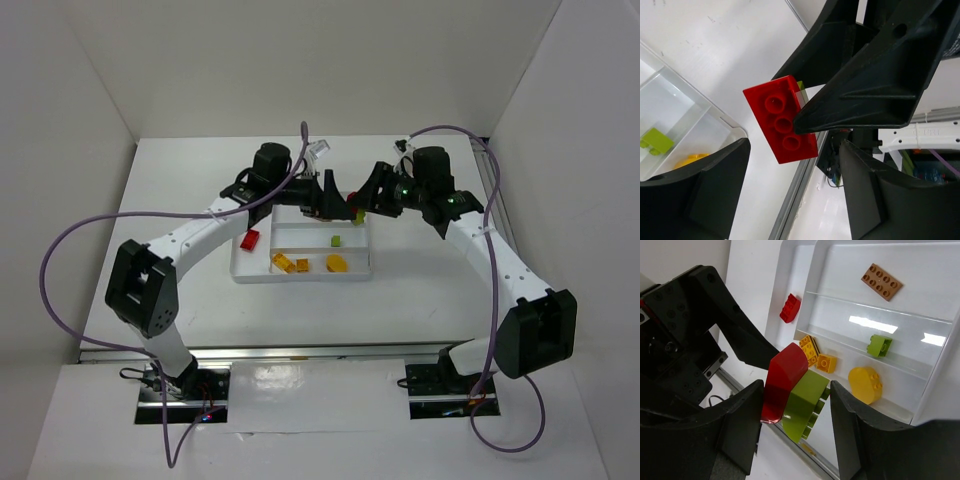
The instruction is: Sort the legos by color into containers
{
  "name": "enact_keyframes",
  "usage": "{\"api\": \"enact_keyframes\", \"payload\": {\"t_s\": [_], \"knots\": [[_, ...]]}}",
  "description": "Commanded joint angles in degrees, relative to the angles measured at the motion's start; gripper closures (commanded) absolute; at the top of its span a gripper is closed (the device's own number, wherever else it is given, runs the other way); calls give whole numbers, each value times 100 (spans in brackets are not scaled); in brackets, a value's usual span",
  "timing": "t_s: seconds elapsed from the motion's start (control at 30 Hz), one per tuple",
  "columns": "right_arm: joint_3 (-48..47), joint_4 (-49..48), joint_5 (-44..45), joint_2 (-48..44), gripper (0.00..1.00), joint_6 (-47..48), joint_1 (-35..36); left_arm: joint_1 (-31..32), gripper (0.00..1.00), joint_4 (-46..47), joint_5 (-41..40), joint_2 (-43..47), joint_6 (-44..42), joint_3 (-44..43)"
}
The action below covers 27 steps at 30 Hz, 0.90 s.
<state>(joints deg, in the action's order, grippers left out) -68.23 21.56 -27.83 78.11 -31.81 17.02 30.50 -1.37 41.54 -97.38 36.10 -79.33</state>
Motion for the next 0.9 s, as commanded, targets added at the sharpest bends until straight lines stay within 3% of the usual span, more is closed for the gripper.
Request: {"api": "enact_keyframes", "payload": {"t_s": [0.0,0.3,0.47,0.63,0.73,0.8,0.87], "knots": [[-173,-20,-108,-234,54,44,47,-27,18,399,433,-184,46,-258],[-173,-20,-55,-234,54,44,47,-79,26,743,750,-299,310,-92],[-173,-20,-55,-182,54,44,47,-132,36,813,909,-299,372,-91],[-69,-82,-55,-182,54,44,47,-132,61,928,909,-299,485,-39],[-16,-82,-55,-182,53,44,100,-132,89,928,909,-299,486,-39],[-15,-82,14,-182,41,44,100,-132,100,928,970,-351,486,-39],[-15,-29,67,-234,30,44,100,-185,100,928,1022,-351,556,-39]]}}
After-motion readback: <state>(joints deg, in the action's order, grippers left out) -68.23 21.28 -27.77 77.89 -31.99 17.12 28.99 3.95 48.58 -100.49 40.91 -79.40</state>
